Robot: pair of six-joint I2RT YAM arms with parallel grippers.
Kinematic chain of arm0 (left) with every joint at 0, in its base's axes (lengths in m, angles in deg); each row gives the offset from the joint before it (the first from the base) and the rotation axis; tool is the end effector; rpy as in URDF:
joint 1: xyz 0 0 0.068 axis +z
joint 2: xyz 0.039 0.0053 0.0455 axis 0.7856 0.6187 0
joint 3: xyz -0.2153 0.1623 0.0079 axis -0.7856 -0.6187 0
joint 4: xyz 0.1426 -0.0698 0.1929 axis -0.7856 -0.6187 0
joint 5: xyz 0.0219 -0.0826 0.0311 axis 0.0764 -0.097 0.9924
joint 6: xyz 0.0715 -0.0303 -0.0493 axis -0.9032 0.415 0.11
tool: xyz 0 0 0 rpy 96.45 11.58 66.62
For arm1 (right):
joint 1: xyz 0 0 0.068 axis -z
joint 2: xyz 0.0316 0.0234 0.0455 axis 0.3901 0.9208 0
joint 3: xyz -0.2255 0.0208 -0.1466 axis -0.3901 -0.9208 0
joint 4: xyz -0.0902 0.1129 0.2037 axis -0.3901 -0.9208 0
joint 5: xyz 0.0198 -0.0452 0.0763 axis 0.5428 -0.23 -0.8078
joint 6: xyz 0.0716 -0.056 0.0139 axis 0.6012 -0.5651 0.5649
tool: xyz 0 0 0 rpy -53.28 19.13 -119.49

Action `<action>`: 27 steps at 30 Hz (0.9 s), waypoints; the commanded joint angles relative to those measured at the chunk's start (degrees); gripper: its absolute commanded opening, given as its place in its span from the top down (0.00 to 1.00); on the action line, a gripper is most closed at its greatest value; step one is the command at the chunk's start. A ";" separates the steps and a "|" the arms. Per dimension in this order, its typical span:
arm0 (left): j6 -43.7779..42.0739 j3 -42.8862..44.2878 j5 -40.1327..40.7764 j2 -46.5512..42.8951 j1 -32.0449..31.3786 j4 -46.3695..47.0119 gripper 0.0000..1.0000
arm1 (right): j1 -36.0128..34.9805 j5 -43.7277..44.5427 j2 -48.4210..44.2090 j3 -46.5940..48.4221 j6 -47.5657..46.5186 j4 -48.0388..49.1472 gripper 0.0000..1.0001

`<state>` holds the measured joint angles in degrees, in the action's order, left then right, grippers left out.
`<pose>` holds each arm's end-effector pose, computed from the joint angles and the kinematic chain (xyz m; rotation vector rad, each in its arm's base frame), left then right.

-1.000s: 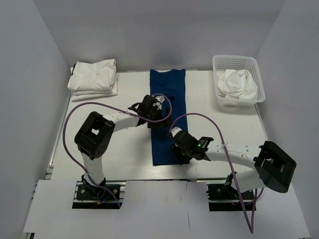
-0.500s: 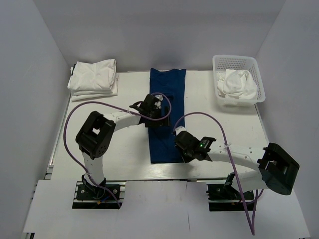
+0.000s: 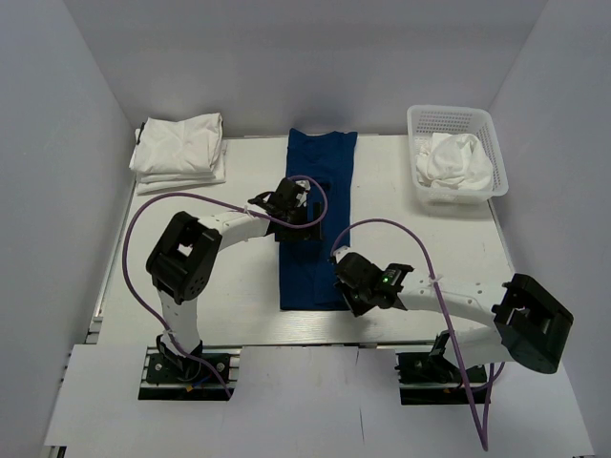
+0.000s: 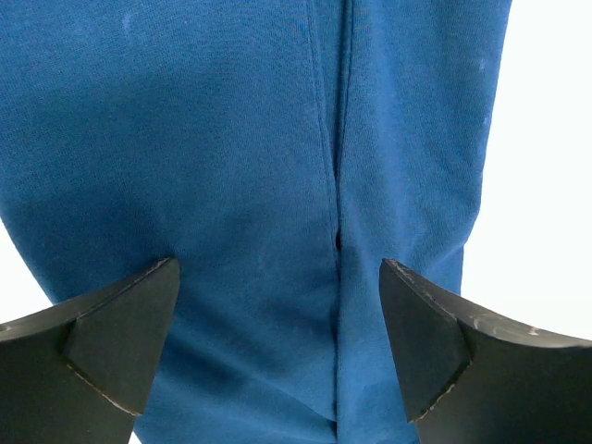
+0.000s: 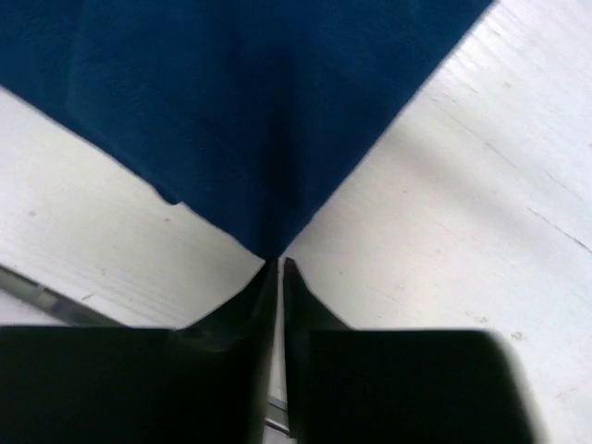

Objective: Fold and stack the t-shirts
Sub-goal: Rotate the tshirt 90 degrees

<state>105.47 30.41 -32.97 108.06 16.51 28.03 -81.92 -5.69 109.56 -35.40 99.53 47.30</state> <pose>0.3323 -0.2455 0.1299 0.1559 2.6516 -0.5483 0.1418 0.2052 0.1358 -0.7924 2.5104 0.2371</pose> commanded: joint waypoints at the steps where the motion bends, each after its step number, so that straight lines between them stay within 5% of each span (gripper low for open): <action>1: -1.43 -0.54 1.39 2.09 0.55 -4.13 0.00 | -0.45 -3.62 -2.24 -0.38 -2.07 2.27 0.85; 13: -1.43 -1.59 -0.19 2.09 0.55 -3.07 0.00 | -0.98 1.89 1.79 1.90 -4.80 6.93 0.69; 16: -1.43 -1.59 -0.20 2.09 0.55 -3.07 0.00 | -1.07 6.46 3.55 3.04 -3.14 6.59 0.76; 17: -1.43 -1.59 -0.20 2.09 0.55 -3.07 0.00 | -1.16 6.83 3.81 3.31 -3.04 6.15 0.91; 19: -1.43 -1.59 -0.20 2.09 0.55 -3.07 0.00 | -1.25 5.87 3.20 3.14 -3.21 6.67 1.00; 27: -1.43 -2.12 2.26 2.09 1.16 -4.22 0.00 | -2.74 0.60 -2.16 -1.42 0.29 2.73 1.00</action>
<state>104.95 30.35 -33.73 108.08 16.80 28.14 -83.84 -3.90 109.93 -35.16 97.54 51.80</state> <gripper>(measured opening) 0.995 0.014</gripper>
